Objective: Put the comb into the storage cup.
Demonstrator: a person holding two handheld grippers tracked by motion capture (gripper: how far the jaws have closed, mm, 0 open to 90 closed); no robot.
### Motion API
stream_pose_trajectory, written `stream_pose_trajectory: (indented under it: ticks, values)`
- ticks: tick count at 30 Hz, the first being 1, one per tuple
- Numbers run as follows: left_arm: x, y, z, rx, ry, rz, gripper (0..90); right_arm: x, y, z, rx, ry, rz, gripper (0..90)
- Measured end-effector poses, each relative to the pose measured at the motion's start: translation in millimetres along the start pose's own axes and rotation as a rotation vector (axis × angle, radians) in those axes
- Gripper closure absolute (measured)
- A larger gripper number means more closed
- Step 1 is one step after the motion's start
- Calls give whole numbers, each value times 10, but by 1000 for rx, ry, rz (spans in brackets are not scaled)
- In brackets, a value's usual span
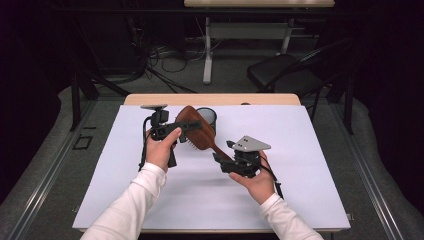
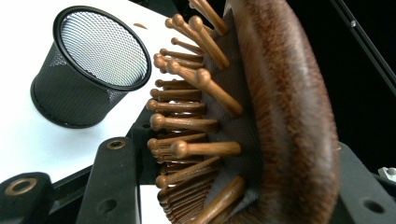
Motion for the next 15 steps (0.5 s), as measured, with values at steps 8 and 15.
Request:
stream_pose_trajectory:
  ticks: [8, 15]
  values:
    - [-29, 13, 53, 5, -19, 14, 487, -39, -17, 42, 53, -15, 26, 347]
    - [-46, 12, 107, 5, -36, 24, 486, -78, -42, 108, 64, -68, 26, 285]
Point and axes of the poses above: each handheld gripper's, and its own axes: x roughly forward along the jaws, z roughly out of its top, y roughly to its left, the point moved 9 cm from there along x, roughly forward along the jaws, and after that the axes turned 5 degrees about -z, right-handed, at the moved point
